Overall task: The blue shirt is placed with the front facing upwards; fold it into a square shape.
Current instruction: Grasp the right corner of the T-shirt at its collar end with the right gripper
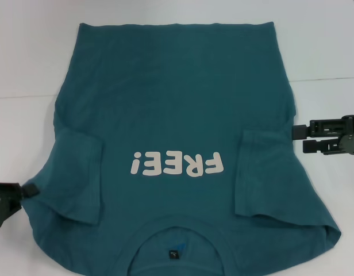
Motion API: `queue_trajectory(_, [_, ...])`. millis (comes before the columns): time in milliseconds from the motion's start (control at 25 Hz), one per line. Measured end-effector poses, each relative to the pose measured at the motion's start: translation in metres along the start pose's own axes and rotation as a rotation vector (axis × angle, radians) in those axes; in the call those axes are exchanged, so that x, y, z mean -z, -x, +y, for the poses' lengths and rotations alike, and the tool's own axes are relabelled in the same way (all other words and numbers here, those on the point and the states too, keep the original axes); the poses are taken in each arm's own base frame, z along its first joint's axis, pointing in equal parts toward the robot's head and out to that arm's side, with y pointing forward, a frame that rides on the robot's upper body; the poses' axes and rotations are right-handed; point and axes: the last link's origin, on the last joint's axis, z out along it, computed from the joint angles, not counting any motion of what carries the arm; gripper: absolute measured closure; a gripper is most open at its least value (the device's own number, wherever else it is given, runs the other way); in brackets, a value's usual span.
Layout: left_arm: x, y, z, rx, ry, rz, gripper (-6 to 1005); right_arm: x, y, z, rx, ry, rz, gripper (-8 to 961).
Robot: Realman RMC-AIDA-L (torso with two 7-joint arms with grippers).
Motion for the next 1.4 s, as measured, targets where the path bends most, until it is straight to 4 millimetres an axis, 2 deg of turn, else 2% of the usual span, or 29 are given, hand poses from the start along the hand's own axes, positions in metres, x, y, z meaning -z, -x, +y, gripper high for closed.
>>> queue_trajectory(320, [0.0, 0.0, -0.002, 0.011, 0.002, 0.016, 993, 0.007, -0.008, -0.011, -0.01, -0.072, 0.054, 132])
queue_trajectory(440, [-0.004, 0.0, -0.005, 0.015, -0.017, 0.015, 993, 0.021, -0.019, -0.02, -0.025, -0.144, 0.138, 133])
queue_trajectory(480, [-0.006, 0.0, -0.006, 0.014, -0.023, 0.015, 993, 0.032, -0.025, -0.022, -0.041, -0.157, 0.17, 133])
queue_trajectory(520, [-0.006, 0.0, -0.006, 0.015, -0.026, 0.017, 993, 0.032, -0.025, -0.022, -0.041, -0.157, 0.17, 133])
queue_trajectory(680, [-0.007, -0.001, -0.007, 0.015, -0.033, 0.022, 993, 0.055, -0.033, -0.026, -0.072, -0.168, 0.181, 134])
queue_trajectory(880, [-0.007, -0.002, -0.007, 0.016, -0.032, 0.026, 994, 0.067, -0.04, -0.035, -0.107, -0.238, 0.206, 135])
queue_trajectory(1040, [-0.008, -0.002, -0.007, 0.018, -0.03, 0.025, 994, 0.062, -0.044, -0.043, -0.119, -0.293, 0.226, 136])
queue_trajectory(1400, [-0.007, -0.001, -0.007, 0.025, -0.026, 0.031, 994, 0.039, -0.042, -0.049, -0.105, -0.338, 0.231, 138])
